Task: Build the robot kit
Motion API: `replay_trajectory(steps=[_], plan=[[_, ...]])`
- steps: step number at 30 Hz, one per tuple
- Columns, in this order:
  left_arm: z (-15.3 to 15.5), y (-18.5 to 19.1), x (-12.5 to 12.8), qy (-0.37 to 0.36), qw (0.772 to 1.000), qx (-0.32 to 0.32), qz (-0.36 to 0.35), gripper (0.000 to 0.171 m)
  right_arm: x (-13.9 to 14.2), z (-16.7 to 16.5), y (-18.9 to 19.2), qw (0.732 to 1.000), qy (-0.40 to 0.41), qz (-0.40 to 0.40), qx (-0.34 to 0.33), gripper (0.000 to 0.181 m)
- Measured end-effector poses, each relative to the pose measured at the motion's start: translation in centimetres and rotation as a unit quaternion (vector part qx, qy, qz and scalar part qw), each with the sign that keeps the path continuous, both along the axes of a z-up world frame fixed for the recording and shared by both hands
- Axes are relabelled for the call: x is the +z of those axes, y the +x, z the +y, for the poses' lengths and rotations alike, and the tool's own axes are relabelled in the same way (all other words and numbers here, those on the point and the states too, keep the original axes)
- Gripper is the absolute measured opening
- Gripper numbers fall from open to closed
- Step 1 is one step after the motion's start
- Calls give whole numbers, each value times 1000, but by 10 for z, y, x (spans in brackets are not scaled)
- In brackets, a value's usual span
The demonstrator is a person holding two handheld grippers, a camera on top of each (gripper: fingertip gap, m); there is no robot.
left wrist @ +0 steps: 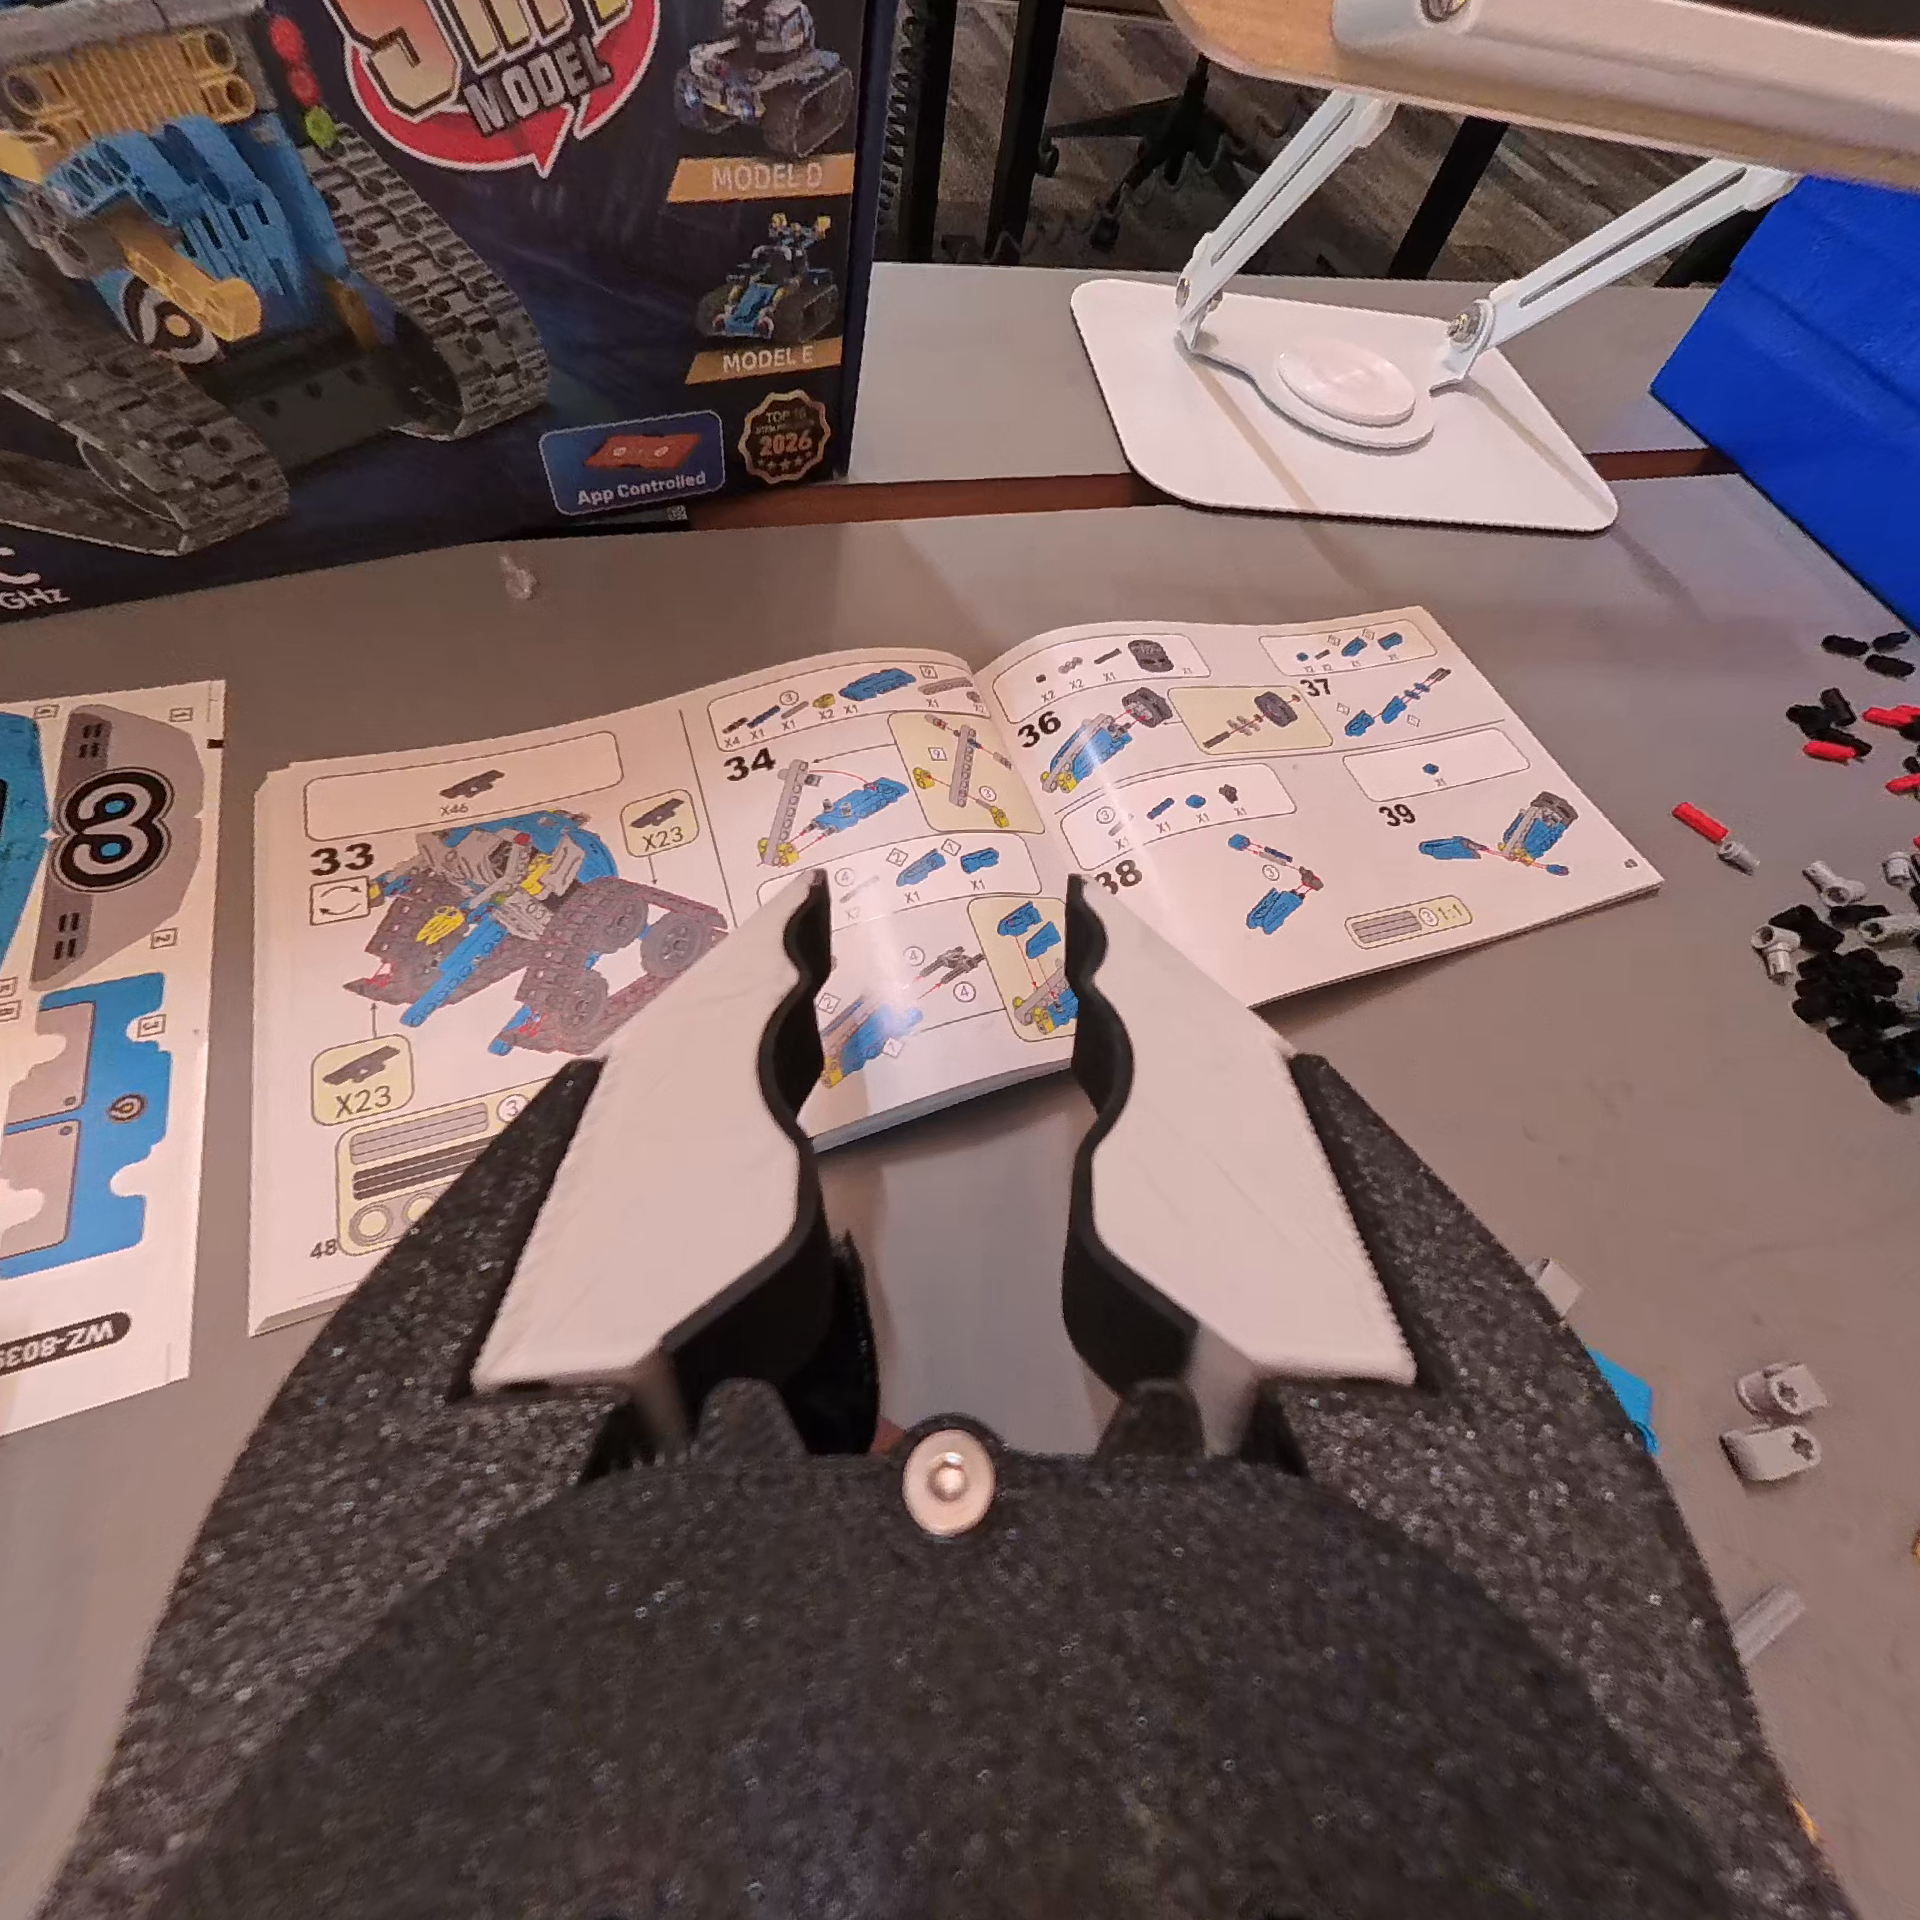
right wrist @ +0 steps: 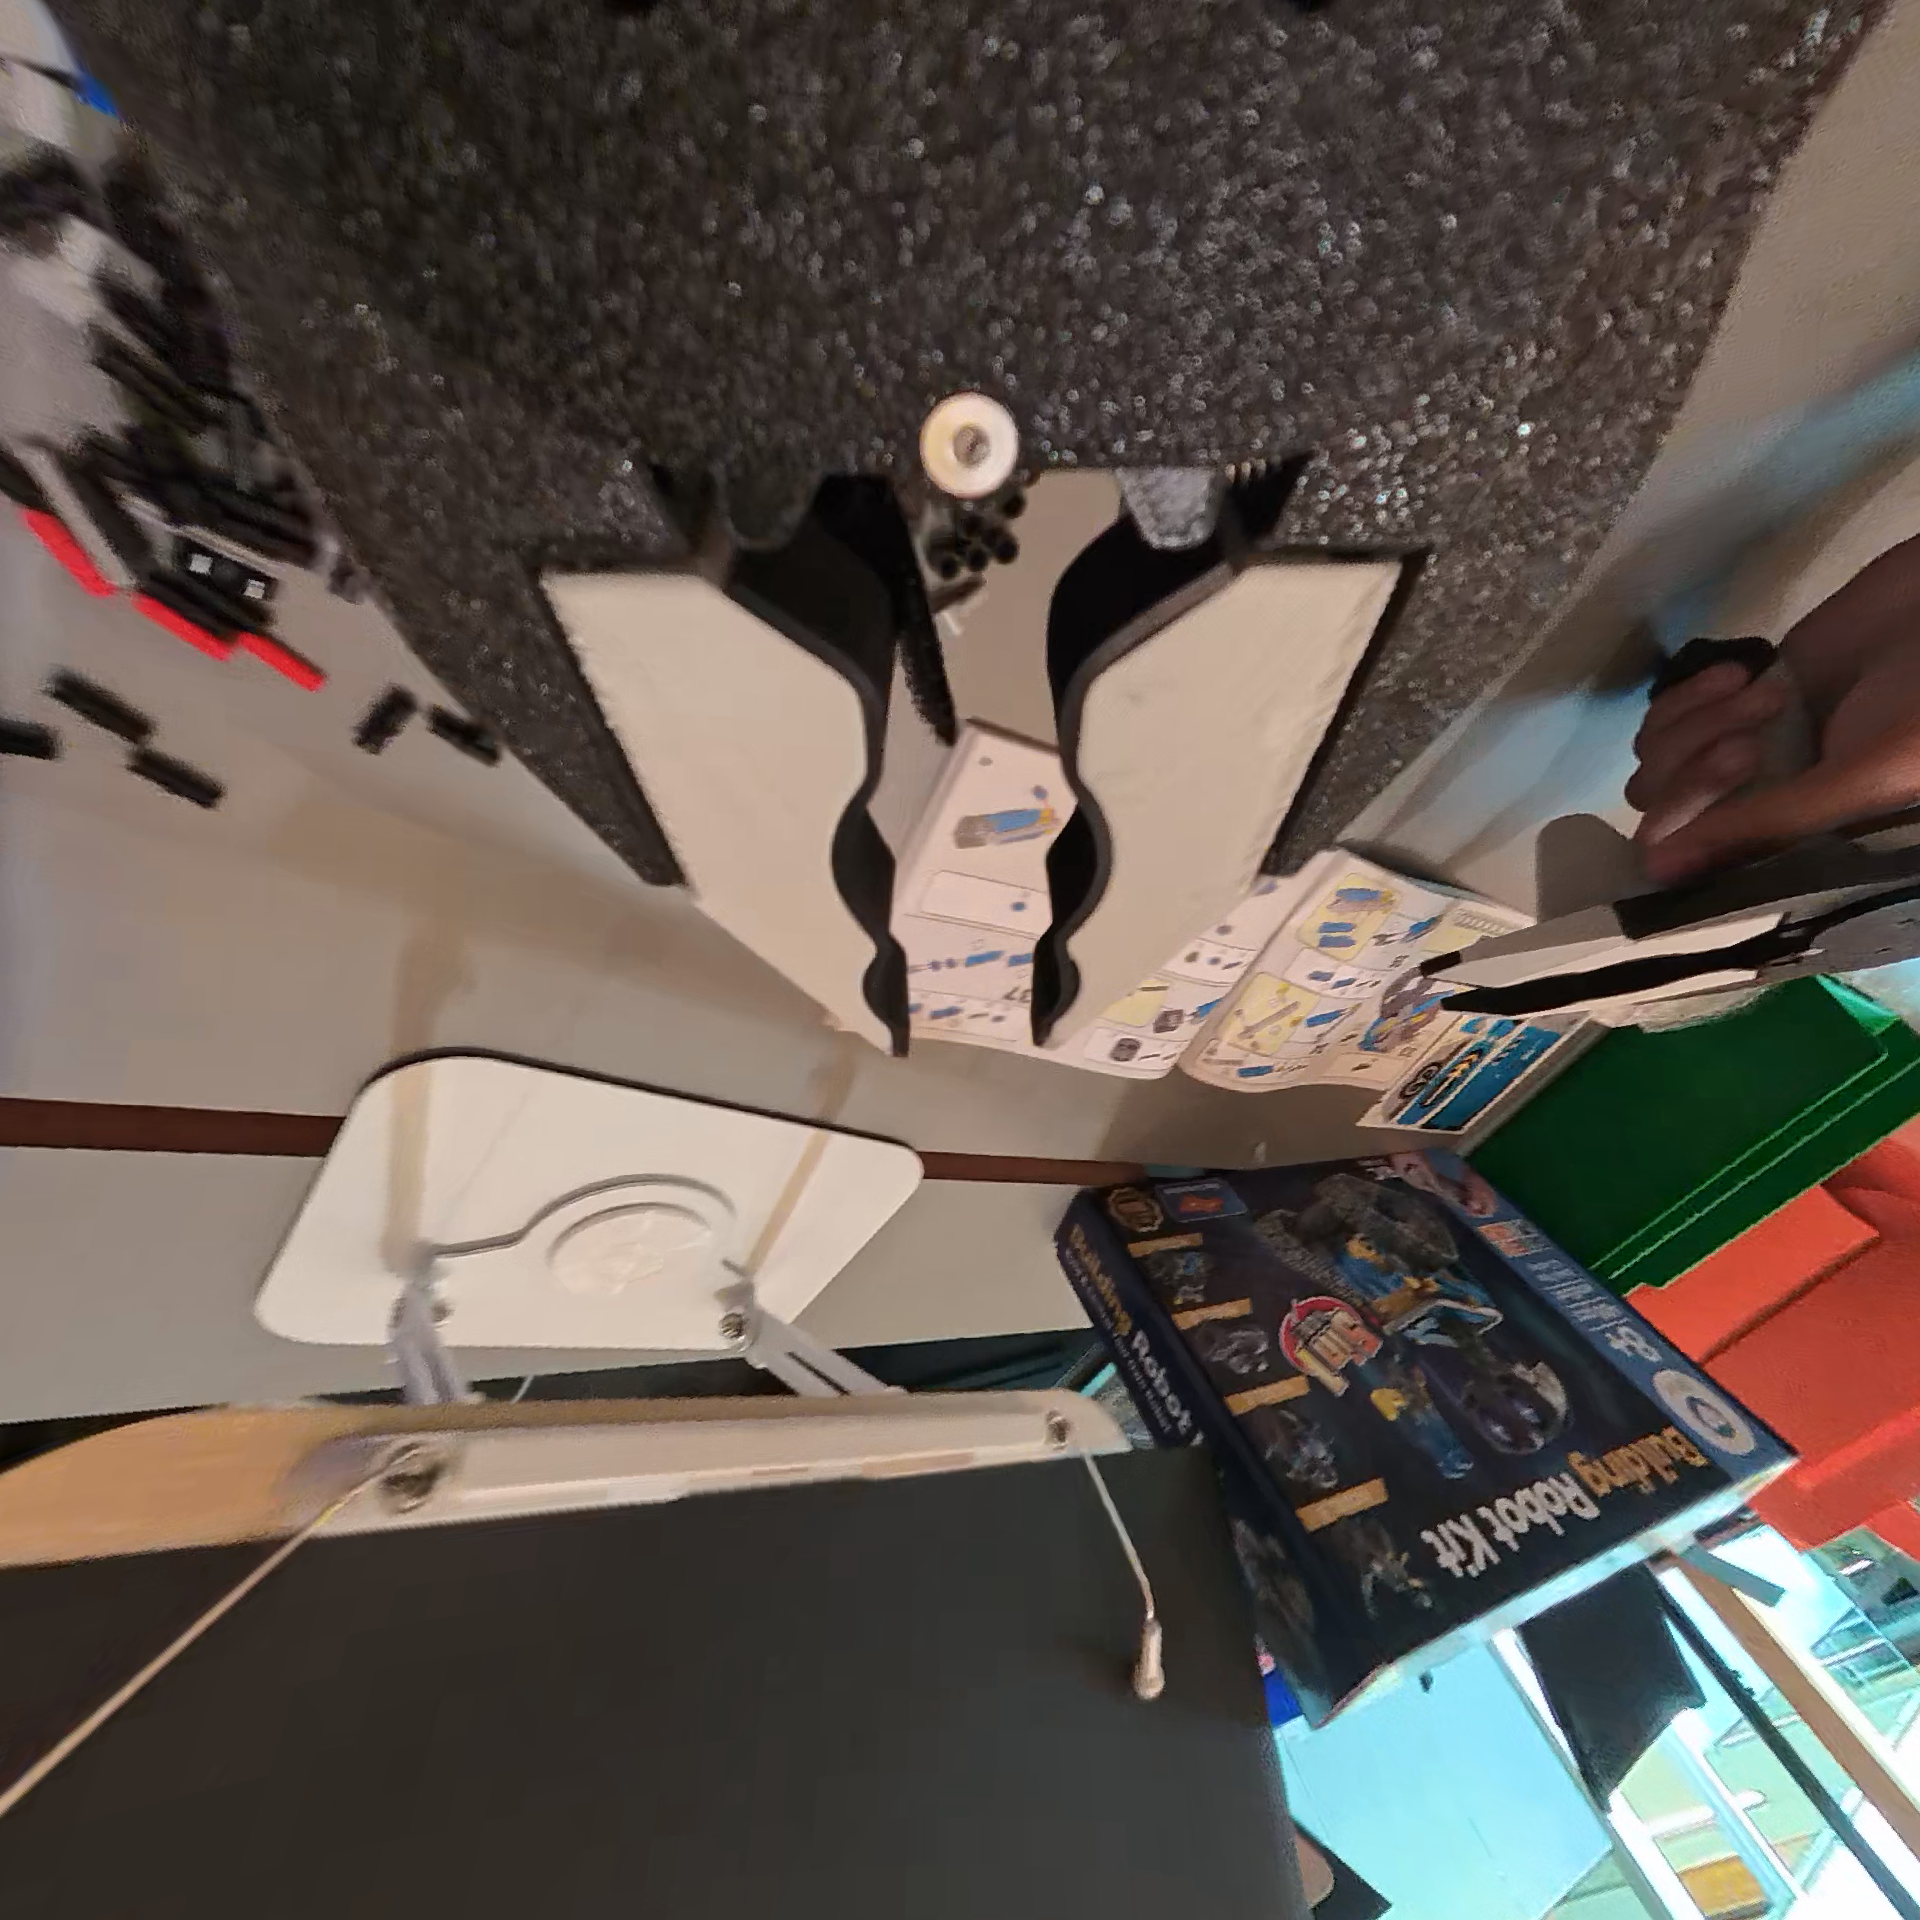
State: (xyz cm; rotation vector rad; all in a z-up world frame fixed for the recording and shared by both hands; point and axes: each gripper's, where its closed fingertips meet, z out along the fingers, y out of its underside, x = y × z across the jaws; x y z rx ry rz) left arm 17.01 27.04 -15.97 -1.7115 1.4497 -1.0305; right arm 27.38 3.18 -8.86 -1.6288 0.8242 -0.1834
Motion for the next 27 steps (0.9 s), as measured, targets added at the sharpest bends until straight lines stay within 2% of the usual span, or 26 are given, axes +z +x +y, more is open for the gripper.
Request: replay_trajectory(steps=[4, 8, 10, 12, 15, 17, 21, 27], plan=[[0, 1, 1, 5, 1000, -1, -1, 45, 11, -36, 14, 999, -8, -23, -39, 23], [-1, 0, 0, -1, 1000, -2, 0, 45, 20, -68, 0, 999, 8, -36, -40, 23], [-3, 0, 1, -7, 1000, -6, 0, 45, 4, -74, -22, 1000, -17, -2, 1, 20], [-4, -1, 4, -9, 1000, -8, -5, 45, -23, -78, -54, 995, -80, 29, 61, 18], [-7, -1, 4, -14, 1000, -13, -4, 45, -68, -93, -107, 967, -208, 68, 133, 18], [-9, -2, 4, -18, 1000, -16, -2, 44, -82, -101, -135, 952, -248, 80, 161, 16], [-10, -2, 5, -15, 1000, -18, -2, 44, -96, -120, -168, 935, -299, 92, 167, 16], [-14, -3, 5, -23, 1000, -22, -3, 43, -104, -139, -189, 920, -344, 92, 163, 13]])
